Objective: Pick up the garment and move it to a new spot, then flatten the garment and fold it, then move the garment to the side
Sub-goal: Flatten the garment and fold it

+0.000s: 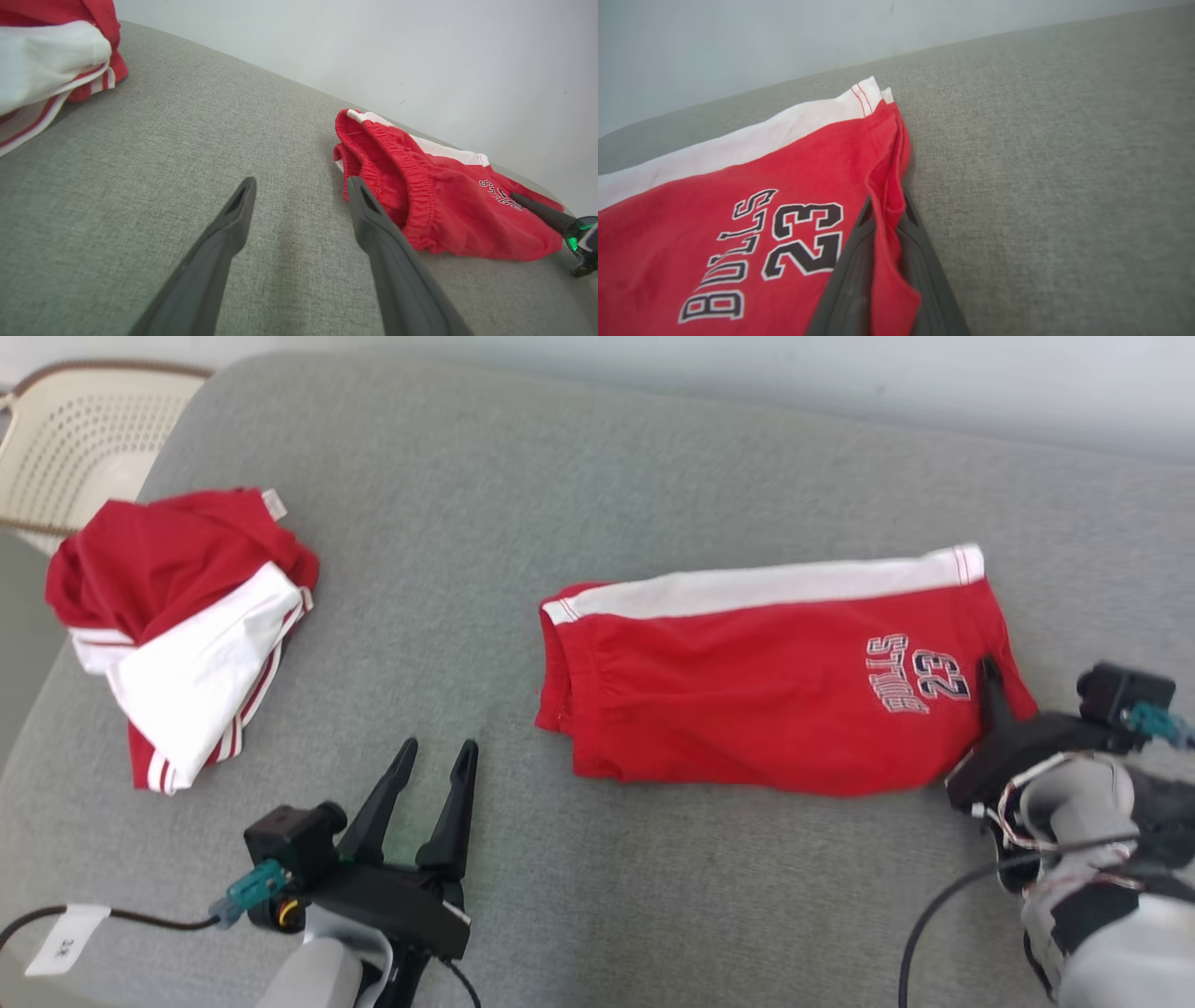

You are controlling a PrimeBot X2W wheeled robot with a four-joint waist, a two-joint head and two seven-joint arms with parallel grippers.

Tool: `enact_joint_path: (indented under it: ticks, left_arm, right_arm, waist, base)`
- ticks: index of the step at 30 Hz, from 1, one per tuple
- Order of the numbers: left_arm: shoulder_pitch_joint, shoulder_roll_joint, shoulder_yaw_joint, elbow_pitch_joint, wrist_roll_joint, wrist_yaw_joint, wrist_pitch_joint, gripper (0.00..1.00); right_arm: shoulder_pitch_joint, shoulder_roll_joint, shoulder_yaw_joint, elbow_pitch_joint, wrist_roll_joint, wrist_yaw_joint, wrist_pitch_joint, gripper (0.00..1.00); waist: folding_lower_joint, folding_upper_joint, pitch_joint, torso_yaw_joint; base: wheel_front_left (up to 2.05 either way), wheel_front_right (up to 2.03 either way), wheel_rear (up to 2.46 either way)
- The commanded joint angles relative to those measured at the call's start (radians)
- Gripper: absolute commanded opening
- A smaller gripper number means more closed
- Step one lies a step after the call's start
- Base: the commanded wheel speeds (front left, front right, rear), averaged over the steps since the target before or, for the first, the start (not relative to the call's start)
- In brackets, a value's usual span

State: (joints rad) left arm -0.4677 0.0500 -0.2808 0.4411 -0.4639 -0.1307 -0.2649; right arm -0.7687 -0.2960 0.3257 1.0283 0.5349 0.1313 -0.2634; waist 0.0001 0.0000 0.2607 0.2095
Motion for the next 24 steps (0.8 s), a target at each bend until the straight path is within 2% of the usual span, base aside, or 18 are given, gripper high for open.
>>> enact_joint_path:
  ticks: [1,9,16,20,24]
  left_arm:
    - [0.024,0.001,0.006,0.002,0.002,0.000,-0.001,1.00]
    - [0.070,0.003,0.034,0.008,0.012,0.000,-0.001,1.00]
    - [0.098,0.006,0.041,0.006,0.018,0.000,-0.001,1.00]
    - [0.112,0.006,0.039,0.008,0.018,0.000,0.000,1.00]
    - [0.128,0.006,0.043,0.016,0.009,0.000,0.000,1.00]
  right_arm:
    - [0.030,-0.002,-0.012,-0.013,0.003,-0.001,0.000,0.00]
    - [0.180,-0.008,-0.108,-0.095,-0.021,-0.001,0.000,0.00]
    - [0.243,-0.015,-0.165,-0.133,-0.059,-0.001,0.000,0.00]
    - [0.253,0.004,-0.172,-0.223,-0.100,-0.001,0.000,0.00]
    - [0.268,0.025,-0.132,-0.357,-0.144,-0.001,0.000,0.00]
  waist:
    - [-0.0001,0.0000,-0.043,-0.039]
    - [-0.0001,0.0000,-0.110,-0.109]
    - [-0.0001,0.0000,-0.137,-0.139]
    - [-0.0001,0.0000,-0.147,-0.144]
    - [-0.0001,0.0000,-0.157,-0.140]
  base:
    - [0.00,0.00,0.00]
    - [0.00,0.00,0.00]
    - [0.00,0.00,0.00]
    - [0.00,0.00,0.00]
    - [0.00,0.00,0.00]
